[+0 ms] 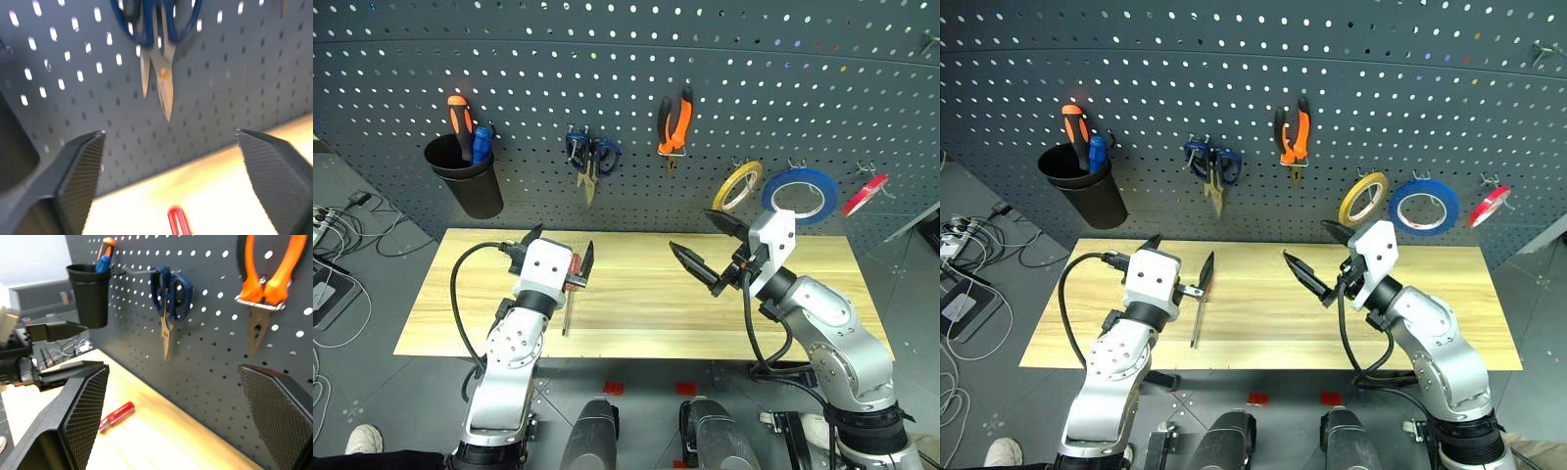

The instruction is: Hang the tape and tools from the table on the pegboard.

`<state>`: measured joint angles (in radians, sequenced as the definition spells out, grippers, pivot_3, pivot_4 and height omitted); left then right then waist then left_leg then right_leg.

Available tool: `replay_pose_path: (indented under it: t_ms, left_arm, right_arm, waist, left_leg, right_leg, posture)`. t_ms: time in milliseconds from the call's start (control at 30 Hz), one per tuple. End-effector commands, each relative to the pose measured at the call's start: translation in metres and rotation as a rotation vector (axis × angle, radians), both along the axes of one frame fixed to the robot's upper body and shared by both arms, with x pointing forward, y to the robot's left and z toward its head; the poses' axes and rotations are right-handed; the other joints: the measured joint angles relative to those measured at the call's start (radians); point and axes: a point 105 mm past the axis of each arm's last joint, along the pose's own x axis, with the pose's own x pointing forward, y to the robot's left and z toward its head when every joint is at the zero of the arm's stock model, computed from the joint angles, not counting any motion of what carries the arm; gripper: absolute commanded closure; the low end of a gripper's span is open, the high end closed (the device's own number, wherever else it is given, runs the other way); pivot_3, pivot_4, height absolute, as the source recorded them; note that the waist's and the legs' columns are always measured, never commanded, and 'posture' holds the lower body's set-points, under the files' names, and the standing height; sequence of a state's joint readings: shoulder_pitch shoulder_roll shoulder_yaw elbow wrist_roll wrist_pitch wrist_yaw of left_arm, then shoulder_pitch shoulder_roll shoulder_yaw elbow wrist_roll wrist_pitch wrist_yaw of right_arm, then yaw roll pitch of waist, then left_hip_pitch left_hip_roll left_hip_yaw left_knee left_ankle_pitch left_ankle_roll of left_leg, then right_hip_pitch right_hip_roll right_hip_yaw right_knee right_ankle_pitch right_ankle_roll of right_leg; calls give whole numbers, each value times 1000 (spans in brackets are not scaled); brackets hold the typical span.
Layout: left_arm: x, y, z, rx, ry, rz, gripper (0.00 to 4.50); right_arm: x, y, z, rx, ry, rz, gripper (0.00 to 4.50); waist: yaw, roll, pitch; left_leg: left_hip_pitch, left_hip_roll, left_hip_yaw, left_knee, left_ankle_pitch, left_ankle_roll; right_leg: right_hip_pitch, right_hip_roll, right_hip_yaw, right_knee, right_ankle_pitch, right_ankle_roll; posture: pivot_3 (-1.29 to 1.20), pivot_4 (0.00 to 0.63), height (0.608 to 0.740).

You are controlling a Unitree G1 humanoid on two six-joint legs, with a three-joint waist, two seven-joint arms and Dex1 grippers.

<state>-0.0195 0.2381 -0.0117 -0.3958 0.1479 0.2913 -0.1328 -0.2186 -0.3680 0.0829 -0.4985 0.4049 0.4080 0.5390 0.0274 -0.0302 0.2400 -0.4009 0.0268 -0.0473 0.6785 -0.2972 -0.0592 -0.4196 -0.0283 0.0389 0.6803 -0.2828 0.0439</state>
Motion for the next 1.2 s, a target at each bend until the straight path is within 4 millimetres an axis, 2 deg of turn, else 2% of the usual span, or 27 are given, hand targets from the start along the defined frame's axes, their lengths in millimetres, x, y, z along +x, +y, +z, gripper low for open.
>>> replay_pose_path:
  t_ms: [33, 267, 400, 433, 567, 867, 1000, 1200]
  left_arm:
    - [3, 16, -13, -58, 70, 94, 42]
    - [25, 52, -35, -130, 242, 235, 42]
    - [38, 53, -39, -157, 285, 222, 42]
    - [40, 51, -41, -157, 301, 203, 42]
    - [57, 38, -53, -188, 386, 121, 42]
    - [68, 37, -74, -144, 484, 97, 42]
    - [70, 38, -73, -131, 482, 91, 923]
    - [73, 40, -70, -131, 474, 95, 2793]
  right_arm:
    - [-8, 11, 1, -37, -53, 91, 0]
    - [-14, 38, -11, -112, -27, 273, 0]
    - [-12, 48, -10, -117, -19, 312, 0]
    - [-12, 49, -9, -114, -20, 316, 0]
    - [-9, 56, -7, -123, -6, 334, 0]
    - [-8, 62, -5, -105, 25, 326, 0]
    - [-10, 62, -7, -105, 31, 322, 0]
    - [-8, 60, -9, -98, 37, 303, 0]
  waist:
    - [0, 0, 0]
    - [-1, -1, 12]
    - [-1, -1, 24]
    - [-1, -1, 28]
    - [-2, 0, 60]
    - [-7, 0, 108]
    - [-8, 1, 120]
    - [-8, 0, 122]
  left_leg:
    - [0, 0, 0, 0, 0, 0]
    - [1, 0, -2, 1, 0, 1]
    - [2, 0, -2, 2, 0, 1]
    - [1, 0, -2, 2, 0, 1]
    - [2, 0, -3, 2, -1, 1]
    - [0, 1, -3, 2, -1, 1]
    - [0, 1, -3, 2, 0, 1]
    - [0, 1, -3, 2, 0, 1]
  right_leg:
    - [0, 0, 0, 0, 0, 0]
    - [1, 2, 0, 1, 0, 0]
    - [2, 2, -1, 1, 0, 0]
    - [2, 2, -1, 1, 0, 0]
    - [3, 2, -1, 1, 0, 0]
    - [-1, 2, 0, 2, 0, 0]
    - [-1, 2, 0, 3, 0, 0]
    - [-1, 2, -1, 2, 0, 0]
  posture:
    - [120, 250, 740]
    - [134, 317, 740]
    - [137, 335, 740]
    - [132, 360, 740]
    - [120, 391, 740]
    - [87, 432, 740]
    - [85, 435, 740]
    - [90, 421, 740]
